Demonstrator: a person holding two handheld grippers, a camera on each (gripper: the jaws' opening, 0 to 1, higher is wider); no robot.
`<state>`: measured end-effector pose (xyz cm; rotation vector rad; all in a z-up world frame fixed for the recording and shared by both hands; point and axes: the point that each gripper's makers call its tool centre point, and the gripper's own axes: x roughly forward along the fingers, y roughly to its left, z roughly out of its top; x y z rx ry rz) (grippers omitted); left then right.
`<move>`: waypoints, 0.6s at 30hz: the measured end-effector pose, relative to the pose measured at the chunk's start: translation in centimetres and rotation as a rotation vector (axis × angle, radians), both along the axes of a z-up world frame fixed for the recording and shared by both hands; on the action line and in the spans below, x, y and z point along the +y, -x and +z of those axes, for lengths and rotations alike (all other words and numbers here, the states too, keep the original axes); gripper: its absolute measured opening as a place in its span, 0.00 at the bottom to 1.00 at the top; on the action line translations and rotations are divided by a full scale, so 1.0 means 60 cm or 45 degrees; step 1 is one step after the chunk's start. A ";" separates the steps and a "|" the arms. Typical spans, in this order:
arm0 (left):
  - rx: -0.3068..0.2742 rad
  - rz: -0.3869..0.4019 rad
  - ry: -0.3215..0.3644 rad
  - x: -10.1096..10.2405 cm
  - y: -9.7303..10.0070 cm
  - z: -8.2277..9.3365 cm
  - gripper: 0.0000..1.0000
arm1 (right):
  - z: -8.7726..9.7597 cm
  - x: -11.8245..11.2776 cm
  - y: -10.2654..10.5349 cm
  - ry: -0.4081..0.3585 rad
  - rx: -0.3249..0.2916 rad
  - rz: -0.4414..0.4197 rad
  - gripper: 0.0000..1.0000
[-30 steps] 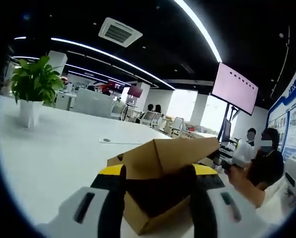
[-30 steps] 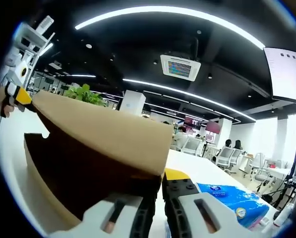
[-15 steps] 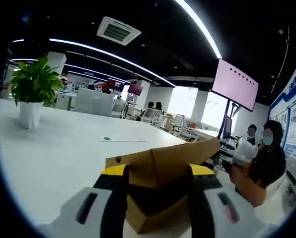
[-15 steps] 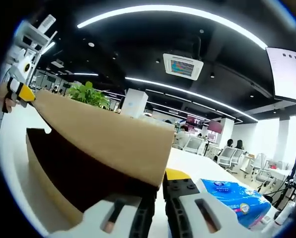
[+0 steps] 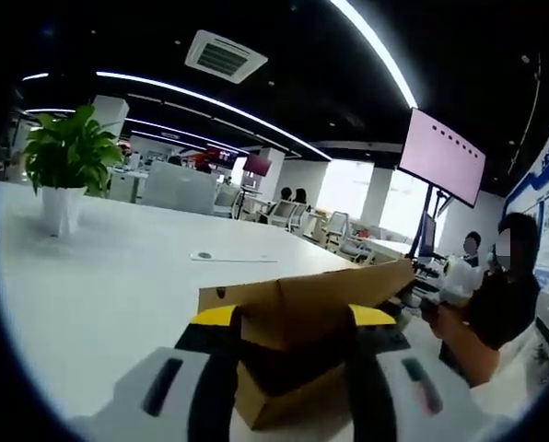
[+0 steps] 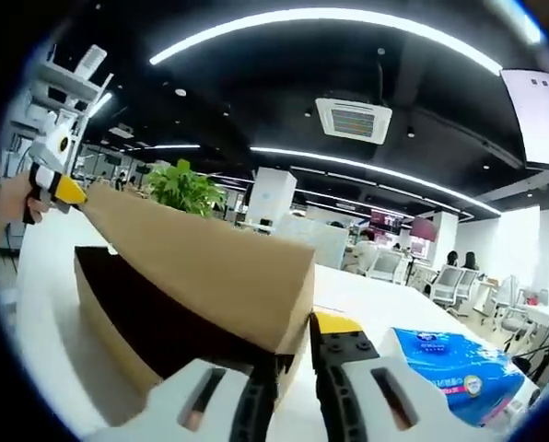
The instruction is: Operate the shoe box by opening the lid, removing the specified soft item, and placing it in the target area until the item is outside and the box remains undamaged.
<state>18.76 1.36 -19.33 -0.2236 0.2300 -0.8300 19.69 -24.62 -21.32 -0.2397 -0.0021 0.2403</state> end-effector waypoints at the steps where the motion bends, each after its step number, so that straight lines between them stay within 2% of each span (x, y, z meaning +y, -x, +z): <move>1: 0.002 0.000 0.001 0.000 0.000 0.000 0.45 | 0.000 0.003 0.002 -0.025 0.013 0.028 0.20; 3: 0.010 -0.001 -0.014 -0.001 0.001 -0.003 0.45 | -0.004 0.013 0.006 -0.070 0.059 0.101 0.30; 4: 0.009 0.001 -0.020 -0.002 0.001 -0.004 0.45 | -0.004 0.025 0.010 -0.126 0.085 0.159 0.36; 5: 0.012 0.001 -0.033 -0.003 0.001 -0.006 0.45 | -0.003 0.031 0.013 -0.150 0.088 0.191 0.44; 7: 0.008 0.004 -0.032 -0.002 0.000 -0.007 0.45 | -0.006 0.043 0.018 -0.141 0.102 0.245 0.55; 11: 0.029 0.012 -0.025 0.004 -0.005 -0.011 0.45 | -0.015 0.068 0.028 -0.049 0.117 0.374 0.75; 12: 0.032 0.014 -0.027 0.007 -0.006 -0.012 0.45 | -0.022 0.077 0.032 -0.010 0.123 0.416 0.79; 14: 0.036 0.023 -0.028 0.013 -0.009 -0.014 0.45 | -0.026 0.083 0.036 -0.004 0.131 0.452 0.84; 17: 0.037 0.029 0.000 0.016 -0.011 -0.014 0.45 | -0.022 0.085 0.040 -0.057 0.132 0.483 0.87; 18: 0.049 0.028 0.007 0.016 -0.011 -0.016 0.45 | -0.018 0.086 0.041 -0.107 0.140 0.491 0.87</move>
